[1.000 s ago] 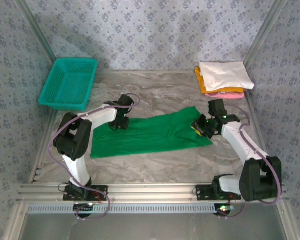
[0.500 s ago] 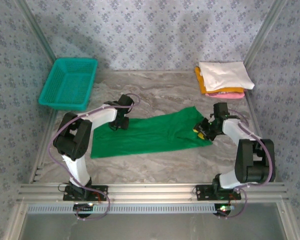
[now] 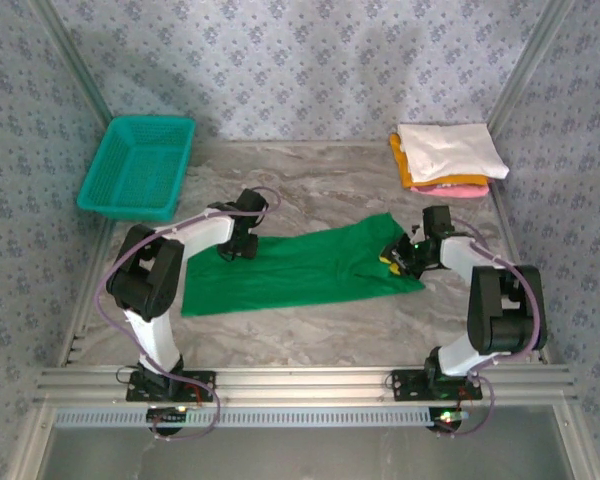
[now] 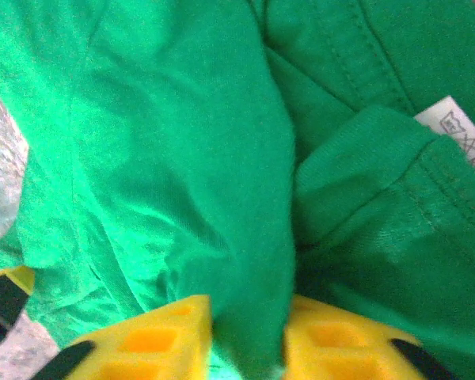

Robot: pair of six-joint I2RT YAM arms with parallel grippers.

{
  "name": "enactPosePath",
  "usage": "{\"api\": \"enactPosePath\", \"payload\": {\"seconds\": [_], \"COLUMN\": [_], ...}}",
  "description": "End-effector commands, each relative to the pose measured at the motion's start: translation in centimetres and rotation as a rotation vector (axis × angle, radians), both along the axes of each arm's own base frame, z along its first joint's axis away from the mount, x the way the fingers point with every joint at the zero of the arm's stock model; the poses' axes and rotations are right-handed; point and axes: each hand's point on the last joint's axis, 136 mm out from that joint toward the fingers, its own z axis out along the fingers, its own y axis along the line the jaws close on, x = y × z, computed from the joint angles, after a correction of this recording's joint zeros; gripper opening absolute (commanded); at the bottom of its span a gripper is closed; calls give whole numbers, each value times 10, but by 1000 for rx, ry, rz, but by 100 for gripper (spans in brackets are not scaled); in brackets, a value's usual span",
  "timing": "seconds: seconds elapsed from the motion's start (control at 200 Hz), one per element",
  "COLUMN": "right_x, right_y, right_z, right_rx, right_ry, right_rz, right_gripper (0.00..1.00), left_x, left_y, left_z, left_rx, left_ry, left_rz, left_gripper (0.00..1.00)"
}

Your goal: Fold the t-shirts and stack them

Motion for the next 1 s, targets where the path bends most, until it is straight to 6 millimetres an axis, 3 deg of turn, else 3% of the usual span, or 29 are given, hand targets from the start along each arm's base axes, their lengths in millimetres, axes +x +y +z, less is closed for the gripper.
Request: {"api": "enactPosePath", "payload": {"seconds": [0.0,0.205,0.43,0.55,0.72,0.815,0.904,0.994], "right_x": [-5,-2,-12,-22,-45,-53,-49,-40], "right_y": [6,-3,-9,-12,-21,-29,-42,-48], "right_z": [-6,25,50,53,37,25,22,31], "right_rx": [39,12,46,39,21,-39,-135,-220], "right_ry": [18,-14,-2,29,123,159,139,95], "right_rz": [6,-27,-77,-92,-102,-97,-86,-72], "right_gripper": [13,0,0,0,0,32,35,41], "left_x": [1,2,4,3,2,3,6,12], "left_y": [5,5,7,8,11,12,11,9], "left_z": [2,4,6,6,6,7,13,24], "left_rx": [19,19,24,29,35,35,27,13], "left_ry": [2,-7,-12,-12,-9,-13,-29,-58], "left_rz": [13,10,16,13,16,18,22,22], "left_gripper": [49,49,49,49,49,49,49,50]}}
